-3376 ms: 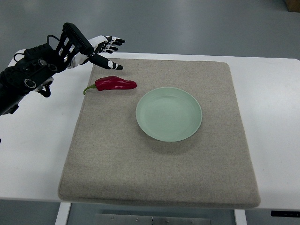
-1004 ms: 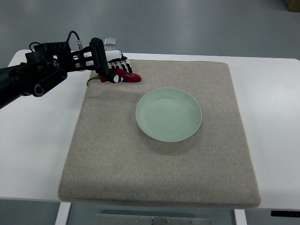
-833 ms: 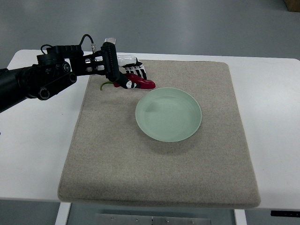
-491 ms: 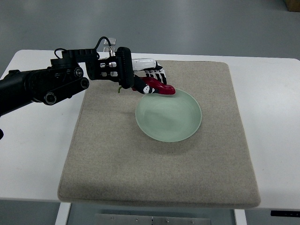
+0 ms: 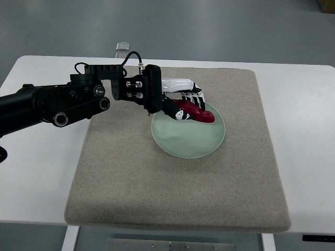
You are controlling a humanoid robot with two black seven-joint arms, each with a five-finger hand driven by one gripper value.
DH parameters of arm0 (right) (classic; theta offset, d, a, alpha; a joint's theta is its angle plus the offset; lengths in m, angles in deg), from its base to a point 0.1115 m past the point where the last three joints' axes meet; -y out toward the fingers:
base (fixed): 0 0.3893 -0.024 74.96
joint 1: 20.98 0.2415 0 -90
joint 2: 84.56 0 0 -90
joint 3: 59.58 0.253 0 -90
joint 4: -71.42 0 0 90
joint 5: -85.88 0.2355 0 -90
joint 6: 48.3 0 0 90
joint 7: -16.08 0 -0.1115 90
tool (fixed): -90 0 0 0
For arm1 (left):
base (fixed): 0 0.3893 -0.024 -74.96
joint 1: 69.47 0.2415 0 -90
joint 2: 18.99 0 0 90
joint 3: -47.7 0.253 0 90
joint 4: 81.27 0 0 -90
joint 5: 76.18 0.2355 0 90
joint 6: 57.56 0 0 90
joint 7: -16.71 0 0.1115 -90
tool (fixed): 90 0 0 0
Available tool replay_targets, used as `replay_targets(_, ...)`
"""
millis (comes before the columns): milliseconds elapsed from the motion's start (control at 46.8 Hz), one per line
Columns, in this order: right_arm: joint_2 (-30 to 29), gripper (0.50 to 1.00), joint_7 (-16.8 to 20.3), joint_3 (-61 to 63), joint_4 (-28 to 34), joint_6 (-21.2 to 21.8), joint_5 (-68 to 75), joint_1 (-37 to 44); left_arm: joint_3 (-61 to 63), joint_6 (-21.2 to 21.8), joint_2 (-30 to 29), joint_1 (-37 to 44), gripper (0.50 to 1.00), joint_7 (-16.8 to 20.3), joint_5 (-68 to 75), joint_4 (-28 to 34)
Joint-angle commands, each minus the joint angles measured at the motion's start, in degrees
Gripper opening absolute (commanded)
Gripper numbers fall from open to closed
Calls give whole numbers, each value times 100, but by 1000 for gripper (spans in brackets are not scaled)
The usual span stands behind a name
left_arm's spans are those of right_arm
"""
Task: Place red pepper on plate with left hand
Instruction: 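Carry the held pepper with the left hand over the green plate, then lower the pepper onto the plate and open the left hand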
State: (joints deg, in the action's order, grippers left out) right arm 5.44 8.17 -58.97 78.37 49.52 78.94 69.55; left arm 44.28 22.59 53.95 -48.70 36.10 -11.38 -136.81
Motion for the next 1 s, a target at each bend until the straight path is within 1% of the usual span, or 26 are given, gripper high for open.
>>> replay_targets(0,0,928,0,0,0,0,8,0,9,-8,1,32,500,-6,15,-1)
replay_targets(192,0,928,0,0,0,0,0,0,70,-8,10,76,500,-6,24,8)
replay_targets(214,0,928,0,0,0,0,0,0,70,-8,10,85,512,-6,24,8)
replay_targets(256,0,928,0,0,0,0,0,0,70,-8,10,85,520,-6,24,8)
replay_targets(321,0,928,0,0,0,0,0,0,70,-8,10,85,555,-6,24,8)
replay_targets(449,0,928,0,0,0,0,0,9,70,-8,10,85,664,-6,15,17)
replay_targets(491,0,928,0,0,0,0,0,0,70,-8,10,76,677,-6,6,25)
replay_targets(577,0,928,0,0,0,0,0,0,62,-8,10,85,728,-6,-2,25)
replay_targets(598,0,928,0,0,0,0,0,0,62,-8,10,85,735,-6,-11,26)
replay_targets(833,0,928,0,0,0,0,0,0,62,-8,18,85,737,-6,-29,17)
replay_targets(919,0,928,0,0,0,0,0,0,53,-8,10,85,763,-6,-46,26)
replay_targets(983,0,928,0,0,0,0,8,0,35,-8,10,85,767,-6,-73,52)
